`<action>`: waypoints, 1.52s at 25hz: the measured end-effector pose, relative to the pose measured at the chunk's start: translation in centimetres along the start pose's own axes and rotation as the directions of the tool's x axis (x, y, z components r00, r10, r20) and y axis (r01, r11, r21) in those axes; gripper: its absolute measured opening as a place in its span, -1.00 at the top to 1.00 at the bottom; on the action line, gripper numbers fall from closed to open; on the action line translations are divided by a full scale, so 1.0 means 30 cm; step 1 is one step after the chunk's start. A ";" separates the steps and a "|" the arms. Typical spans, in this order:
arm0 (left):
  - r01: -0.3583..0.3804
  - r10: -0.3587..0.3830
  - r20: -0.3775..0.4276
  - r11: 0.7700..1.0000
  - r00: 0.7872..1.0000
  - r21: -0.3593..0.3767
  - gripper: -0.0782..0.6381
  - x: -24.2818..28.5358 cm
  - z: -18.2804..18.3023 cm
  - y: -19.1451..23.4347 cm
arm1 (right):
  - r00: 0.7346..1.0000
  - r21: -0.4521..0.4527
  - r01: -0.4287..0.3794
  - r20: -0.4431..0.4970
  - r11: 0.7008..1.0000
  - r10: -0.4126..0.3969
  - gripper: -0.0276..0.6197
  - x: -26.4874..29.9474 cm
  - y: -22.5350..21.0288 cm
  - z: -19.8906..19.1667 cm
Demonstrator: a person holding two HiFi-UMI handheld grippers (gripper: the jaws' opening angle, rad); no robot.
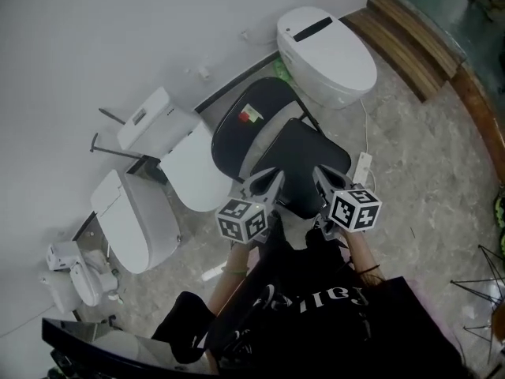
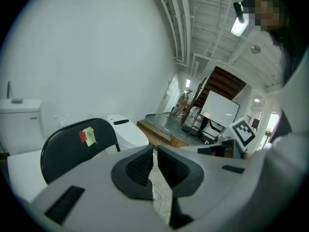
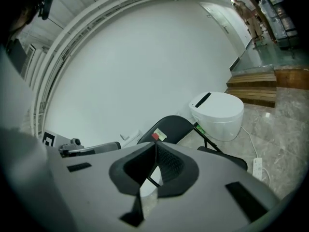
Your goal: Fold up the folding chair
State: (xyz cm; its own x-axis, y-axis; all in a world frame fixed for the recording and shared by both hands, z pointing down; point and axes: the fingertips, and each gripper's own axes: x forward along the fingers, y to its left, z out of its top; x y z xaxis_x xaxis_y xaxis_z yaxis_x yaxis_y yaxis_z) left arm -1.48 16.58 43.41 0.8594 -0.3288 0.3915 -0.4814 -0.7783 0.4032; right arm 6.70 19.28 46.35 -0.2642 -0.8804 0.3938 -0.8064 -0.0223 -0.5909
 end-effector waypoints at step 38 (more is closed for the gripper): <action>0.114 0.102 -0.623 0.948 0.776 0.298 0.31 0.393 -0.001 1.075 | 0.919 0.359 0.340 0.069 0.869 -0.388 0.85 0.147 -0.231 -0.339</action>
State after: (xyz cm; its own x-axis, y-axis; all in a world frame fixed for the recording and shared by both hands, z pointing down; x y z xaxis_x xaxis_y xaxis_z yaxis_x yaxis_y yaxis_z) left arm -6.87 -12.38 61.04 0.5103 -0.0017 0.8600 -0.3065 -0.9347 0.1800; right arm 5.75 20.36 59.34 0.1064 -0.8334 0.5423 -0.6010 -0.4884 -0.6326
